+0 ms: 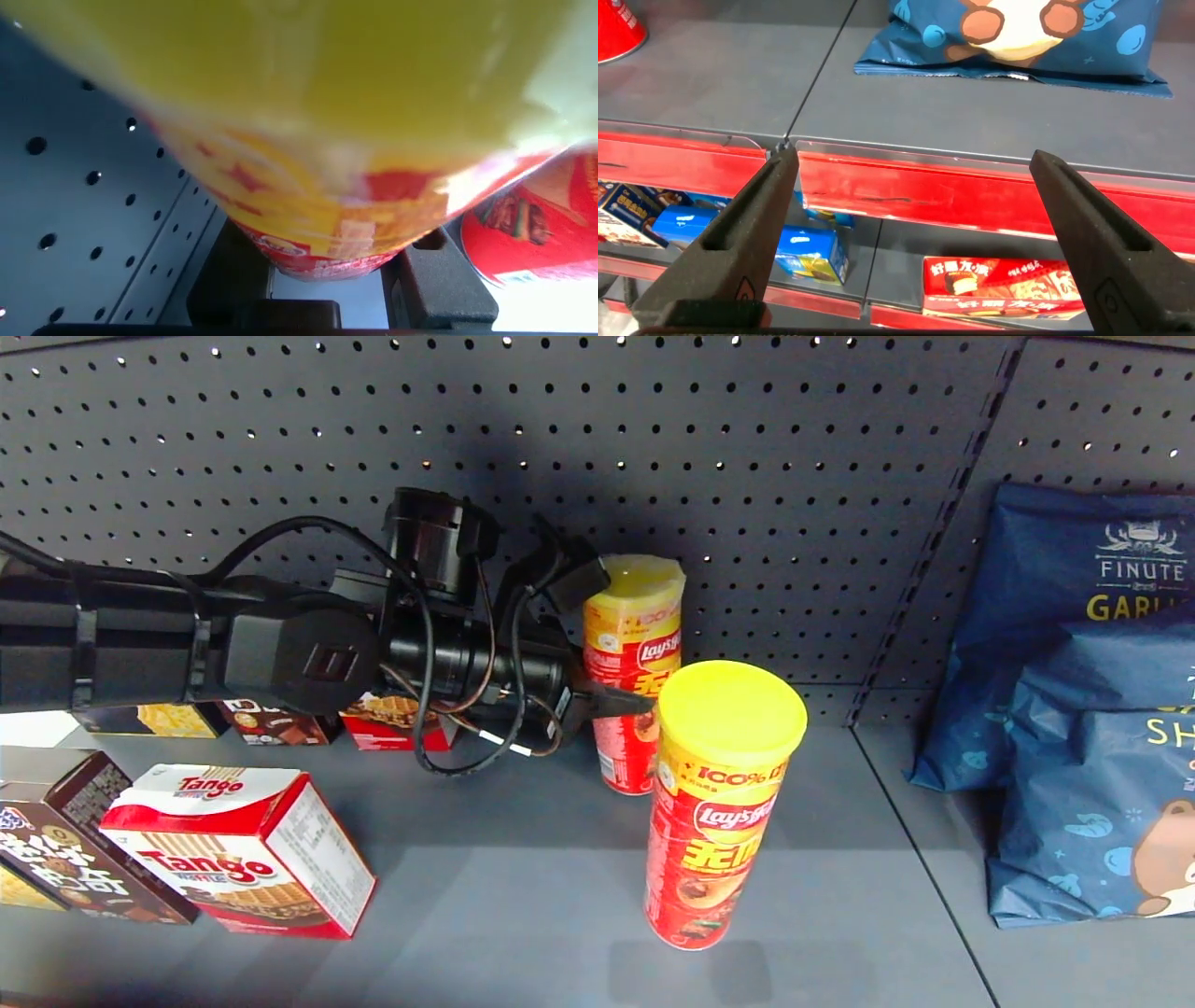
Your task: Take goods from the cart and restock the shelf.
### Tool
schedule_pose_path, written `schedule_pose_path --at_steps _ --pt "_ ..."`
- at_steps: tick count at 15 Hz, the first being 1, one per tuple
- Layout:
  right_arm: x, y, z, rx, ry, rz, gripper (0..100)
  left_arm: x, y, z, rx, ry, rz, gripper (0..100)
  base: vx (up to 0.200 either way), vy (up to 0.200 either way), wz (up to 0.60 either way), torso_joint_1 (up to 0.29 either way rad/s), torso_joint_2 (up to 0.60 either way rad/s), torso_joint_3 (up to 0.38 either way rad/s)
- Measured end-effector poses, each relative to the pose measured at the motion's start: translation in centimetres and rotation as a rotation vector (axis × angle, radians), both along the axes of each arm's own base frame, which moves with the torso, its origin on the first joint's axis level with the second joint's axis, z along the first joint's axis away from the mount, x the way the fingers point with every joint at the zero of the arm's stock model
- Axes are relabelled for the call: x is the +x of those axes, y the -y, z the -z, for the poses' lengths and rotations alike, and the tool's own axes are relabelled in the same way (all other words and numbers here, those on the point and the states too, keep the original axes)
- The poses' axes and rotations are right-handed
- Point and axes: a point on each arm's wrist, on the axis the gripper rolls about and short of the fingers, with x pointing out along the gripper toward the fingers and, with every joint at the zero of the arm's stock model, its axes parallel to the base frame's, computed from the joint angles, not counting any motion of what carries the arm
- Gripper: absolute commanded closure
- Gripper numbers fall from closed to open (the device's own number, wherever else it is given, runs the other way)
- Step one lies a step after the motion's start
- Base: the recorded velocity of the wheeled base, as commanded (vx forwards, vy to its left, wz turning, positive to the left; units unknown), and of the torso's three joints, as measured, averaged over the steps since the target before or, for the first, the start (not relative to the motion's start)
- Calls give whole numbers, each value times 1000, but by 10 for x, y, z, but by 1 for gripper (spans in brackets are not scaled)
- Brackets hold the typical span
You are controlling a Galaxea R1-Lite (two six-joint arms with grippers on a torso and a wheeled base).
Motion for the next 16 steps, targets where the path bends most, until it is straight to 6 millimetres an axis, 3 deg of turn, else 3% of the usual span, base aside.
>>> schedule_pose_path --at_steps 7,8,16 --pt "0 0 0 0 -1 0 0 5 9 6 2 -4 14 100 0 0 0 0 0 0" --pt "0 0 0 0 0 0 0 5 10 6 3 -4 16 0 0 0 0 0 0 0" --pt "0 0 0 0 0 0 0 -6 4 8 38 -22 -51 0 0 0 0 0 0 0"
